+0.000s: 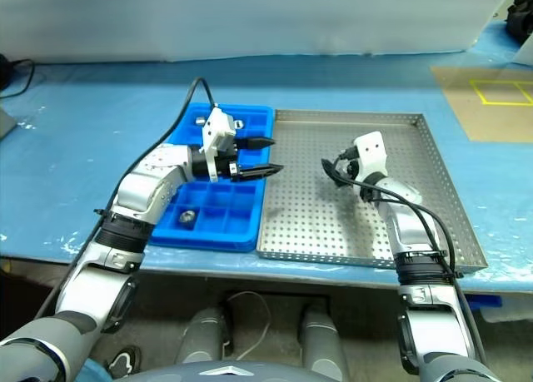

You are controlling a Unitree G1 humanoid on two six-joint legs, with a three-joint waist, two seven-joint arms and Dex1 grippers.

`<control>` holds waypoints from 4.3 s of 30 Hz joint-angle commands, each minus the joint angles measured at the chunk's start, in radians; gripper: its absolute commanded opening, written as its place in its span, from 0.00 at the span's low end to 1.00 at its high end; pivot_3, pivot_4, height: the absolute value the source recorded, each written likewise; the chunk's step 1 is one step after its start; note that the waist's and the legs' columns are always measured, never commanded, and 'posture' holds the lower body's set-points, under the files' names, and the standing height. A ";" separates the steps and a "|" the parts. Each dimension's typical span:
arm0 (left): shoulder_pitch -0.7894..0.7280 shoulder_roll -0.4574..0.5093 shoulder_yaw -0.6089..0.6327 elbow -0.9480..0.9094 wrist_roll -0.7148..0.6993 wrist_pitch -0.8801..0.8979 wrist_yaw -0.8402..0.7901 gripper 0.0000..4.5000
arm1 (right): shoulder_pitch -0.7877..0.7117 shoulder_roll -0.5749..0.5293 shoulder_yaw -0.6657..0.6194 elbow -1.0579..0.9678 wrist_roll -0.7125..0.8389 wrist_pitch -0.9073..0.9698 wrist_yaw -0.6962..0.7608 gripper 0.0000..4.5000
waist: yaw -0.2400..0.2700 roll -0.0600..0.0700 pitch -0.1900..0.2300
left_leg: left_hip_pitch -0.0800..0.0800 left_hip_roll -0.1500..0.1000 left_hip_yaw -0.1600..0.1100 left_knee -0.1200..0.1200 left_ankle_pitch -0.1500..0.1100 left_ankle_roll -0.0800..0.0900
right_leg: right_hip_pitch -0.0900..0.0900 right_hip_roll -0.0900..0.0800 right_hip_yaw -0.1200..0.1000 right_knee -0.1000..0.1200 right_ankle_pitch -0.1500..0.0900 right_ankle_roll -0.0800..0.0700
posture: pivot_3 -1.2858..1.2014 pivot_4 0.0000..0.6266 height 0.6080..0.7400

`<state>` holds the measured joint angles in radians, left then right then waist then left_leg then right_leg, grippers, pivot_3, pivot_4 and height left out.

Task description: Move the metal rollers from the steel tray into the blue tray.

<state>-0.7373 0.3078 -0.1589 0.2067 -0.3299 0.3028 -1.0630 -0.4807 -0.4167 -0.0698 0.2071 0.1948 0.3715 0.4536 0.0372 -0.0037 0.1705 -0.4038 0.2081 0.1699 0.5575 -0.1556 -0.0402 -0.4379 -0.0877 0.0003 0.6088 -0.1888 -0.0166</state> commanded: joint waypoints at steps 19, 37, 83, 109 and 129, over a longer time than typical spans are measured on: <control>-0.027 0.000 0.006 0.001 0.024 -0.046 0.006 0.76 | -0.044 0.065 -0.047 0.291 -0.044 -0.173 -0.088 1.00 | 0.002 0.000 0.000 | -0.001 0.000 0.001 0.004 -0.003 0.005 | 0.001 -0.001 0.000 0.000 0.000 0.000 | 0.45 0.24 1.00; 0.037 0.116 -0.018 -0.130 0.005 0.030 -0.095 0.77 | -0.069 0.102 0.004 0.043 -0.007 -0.090 -0.027 0.36 | -0.014 0.000 0.000 | -0.001 0.001 0.001 0.003 -0.003 0.006 | 0.000 0.000 0.000 -0.001 0.000 0.000 | 0.45 0.24 1.00; 0.357 0.538 0.346 -0.350 -0.109 0.152 0.007 0.77 | -0.360 0.298 0.335 0.103 0.070 0.354 0.376 0.36 | 0.069 -0.001 0.001 | -0.001 0.005 -0.008 -0.014 0.007 -0.013 | -0.002 0.002 -0.012 0.001 -0.003 -0.006 | 0.58 0.24 1.00; 0.169 0.337 0.134 -0.294 -0.106 0.116 -0.033 0.77 | -0.259 0.060 0.067 -0.228 0.214 0.469 0.365 0.86 | 0.066 -0.003 0.000 | 0.000 0.003 -0.011 -0.013 0.009 -0.016 | 0.002 0.001 -0.013 0.002 -0.003 -0.007 | 0.49 0.24 1.00; -0.101 0.062 -0.042 0.141 0.001 -0.134 -0.264 0.77 | 0.178 -0.116 -0.194 -0.503 0.193 0.493 0.056 0.86 | -0.041 -0.002 0.000 | 0.006 0.012 -0.004 -0.010 0.008 -0.013 | 0.002 0.014 -0.002 -0.001 -0.001 -0.008 | 0.34 0.24 1.00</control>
<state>-0.8112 0.3692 -0.2075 0.3446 -0.3315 0.1928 -1.3111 -0.2993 -0.5390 -0.2322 -0.2584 0.3791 0.8942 0.5279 -0.0036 -0.0055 0.1701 -0.3972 0.2201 0.1661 0.5479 -0.1477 -0.0529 -0.4362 -0.0735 -0.0016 0.6081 -0.1894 -0.0246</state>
